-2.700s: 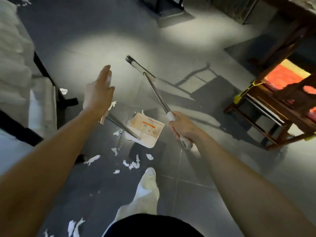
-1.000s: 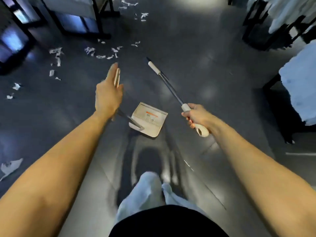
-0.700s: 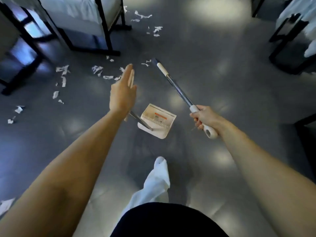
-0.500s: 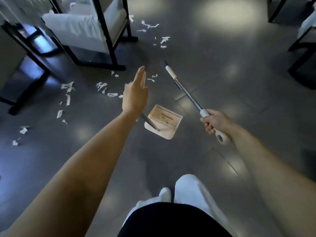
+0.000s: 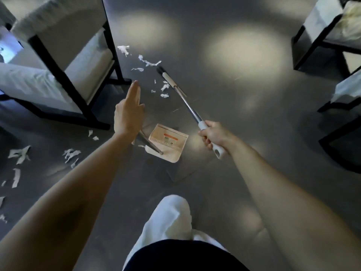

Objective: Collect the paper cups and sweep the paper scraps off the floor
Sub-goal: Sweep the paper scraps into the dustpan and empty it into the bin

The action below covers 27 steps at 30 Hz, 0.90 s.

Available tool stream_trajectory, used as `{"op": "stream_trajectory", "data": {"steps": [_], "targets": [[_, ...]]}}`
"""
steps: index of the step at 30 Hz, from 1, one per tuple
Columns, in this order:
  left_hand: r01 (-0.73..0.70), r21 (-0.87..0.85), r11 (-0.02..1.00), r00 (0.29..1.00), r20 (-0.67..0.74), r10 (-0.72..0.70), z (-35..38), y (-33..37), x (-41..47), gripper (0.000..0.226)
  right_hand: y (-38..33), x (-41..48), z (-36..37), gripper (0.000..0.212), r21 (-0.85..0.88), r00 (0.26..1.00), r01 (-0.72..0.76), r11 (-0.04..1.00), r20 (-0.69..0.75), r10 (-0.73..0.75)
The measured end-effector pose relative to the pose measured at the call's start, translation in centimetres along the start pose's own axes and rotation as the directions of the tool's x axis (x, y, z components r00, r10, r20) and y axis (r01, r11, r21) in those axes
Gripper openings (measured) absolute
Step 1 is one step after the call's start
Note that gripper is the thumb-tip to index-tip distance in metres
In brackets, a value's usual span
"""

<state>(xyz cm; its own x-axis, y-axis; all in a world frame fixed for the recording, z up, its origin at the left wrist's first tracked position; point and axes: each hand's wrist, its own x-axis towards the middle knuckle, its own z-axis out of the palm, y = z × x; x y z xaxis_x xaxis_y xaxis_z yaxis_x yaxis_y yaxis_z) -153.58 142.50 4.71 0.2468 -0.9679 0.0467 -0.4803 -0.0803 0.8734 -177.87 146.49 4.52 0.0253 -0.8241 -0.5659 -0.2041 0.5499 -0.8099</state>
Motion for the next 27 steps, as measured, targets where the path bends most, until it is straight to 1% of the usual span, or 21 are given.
{"op": "stream_trajectory", "data": {"steps": [5, 8, 11, 14, 16, 20, 23, 27], "targets": [[-0.027, 0.127, 0.992, 0.992, -0.120, 0.042, 6.3, 3.0, 16.9, 0.066, -9.6, 15.9, -5.4, 0.013, -0.042, 1.000, 0.017, 0.999, 0.023, -0.016], [0.017, 0.114, 0.993, 0.989, -0.146, 0.000, 10.7, 3.9, 27.4, 0.063, -15.1, 26.8, -7.8, 0.013, -0.076, 0.999, 0.025, 0.997, 0.036, -0.023], [0.026, 0.130, 0.991, 0.986, -0.168, -0.004, 14.0, 5.9, 37.1, 0.059, -21.5, 36.1, -10.4, 0.013, -0.107, 0.997, 0.018, 0.994, 0.074, -0.010], [0.036, 0.190, 0.981, 0.978, -0.207, 0.004, 16.6, 8.5, 46.9, 0.065, -27.4, 44.0, -13.9, 0.014, -0.124, 0.994, 0.021, 0.992, 0.112, -0.007], [0.050, 0.218, 0.975, 0.972, -0.236, 0.003, 18.5, 9.8, 53.3, 0.064, -31.0, 49.4, -16.0, 0.016, -0.149, 0.988, 0.037, 0.988, 0.152, -0.014], [0.078, 0.281, 0.957, 0.963, -0.271, 0.001, 23.4, 10.2, 65.9, 0.064, -38.2, 62.4, -19.0, 0.018, -0.183, 0.977, 0.055, 0.981, 0.215, -0.015], [0.127, 0.244, 0.961, 0.945, -0.325, -0.043, 27.3, 10.1, 75.8, 0.067, -43.8, 72.9, -21.0, 0.019, -0.232, 0.958, 0.086, 0.969, 0.285, -0.016], [0.228, 0.277, 0.933, 0.912, -0.398, -0.104, 30.4, 11.1, 87.9, 0.065, -52.5, 84.2, -23.1, 0.016, -0.291, 0.925, 0.128, 0.948, 0.380, -0.008]]}}
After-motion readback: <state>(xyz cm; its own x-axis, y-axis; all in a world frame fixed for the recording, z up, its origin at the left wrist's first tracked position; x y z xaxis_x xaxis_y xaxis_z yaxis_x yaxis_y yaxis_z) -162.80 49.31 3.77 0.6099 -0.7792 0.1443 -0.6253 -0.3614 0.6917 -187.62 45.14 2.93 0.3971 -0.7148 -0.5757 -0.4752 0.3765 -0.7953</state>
